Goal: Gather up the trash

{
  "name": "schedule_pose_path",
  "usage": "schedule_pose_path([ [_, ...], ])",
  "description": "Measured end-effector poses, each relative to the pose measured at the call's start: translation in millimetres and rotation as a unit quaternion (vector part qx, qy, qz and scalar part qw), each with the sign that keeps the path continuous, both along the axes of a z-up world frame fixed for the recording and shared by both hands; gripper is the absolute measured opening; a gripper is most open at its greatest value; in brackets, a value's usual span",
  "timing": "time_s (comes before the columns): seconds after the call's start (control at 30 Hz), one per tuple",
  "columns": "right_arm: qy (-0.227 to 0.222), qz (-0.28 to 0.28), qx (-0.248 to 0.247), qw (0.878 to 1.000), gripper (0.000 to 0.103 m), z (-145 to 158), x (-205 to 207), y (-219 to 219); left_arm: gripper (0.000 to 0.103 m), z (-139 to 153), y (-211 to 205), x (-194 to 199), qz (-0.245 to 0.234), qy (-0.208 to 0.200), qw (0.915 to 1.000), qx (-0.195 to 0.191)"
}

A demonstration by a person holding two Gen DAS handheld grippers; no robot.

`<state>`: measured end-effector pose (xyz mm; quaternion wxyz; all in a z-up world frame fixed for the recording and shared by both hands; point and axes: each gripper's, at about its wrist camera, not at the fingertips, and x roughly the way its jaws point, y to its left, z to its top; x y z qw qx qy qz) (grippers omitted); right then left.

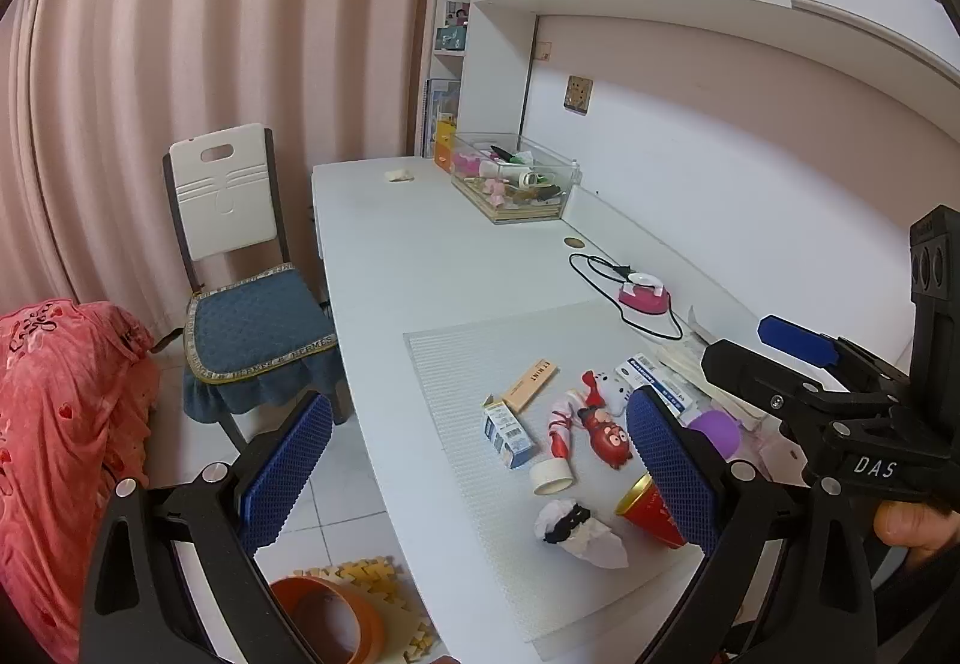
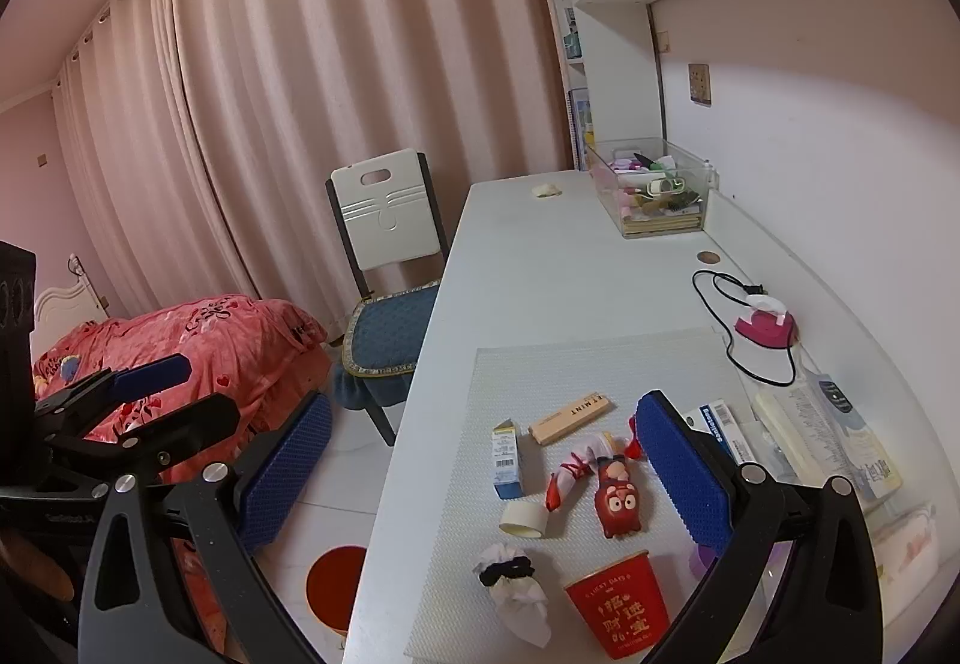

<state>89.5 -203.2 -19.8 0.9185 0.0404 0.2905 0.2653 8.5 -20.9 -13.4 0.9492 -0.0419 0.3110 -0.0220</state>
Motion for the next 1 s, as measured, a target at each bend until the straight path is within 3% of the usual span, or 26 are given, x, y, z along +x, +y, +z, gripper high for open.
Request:
schedule_pose_path([
  [1.0, 0.003, 0.016, 0.003, 1.000, 0.099, -4, 1, 10, 0.097, 0, 4, -8, 0.015, 0.007, 0.9999, 0.004],
])
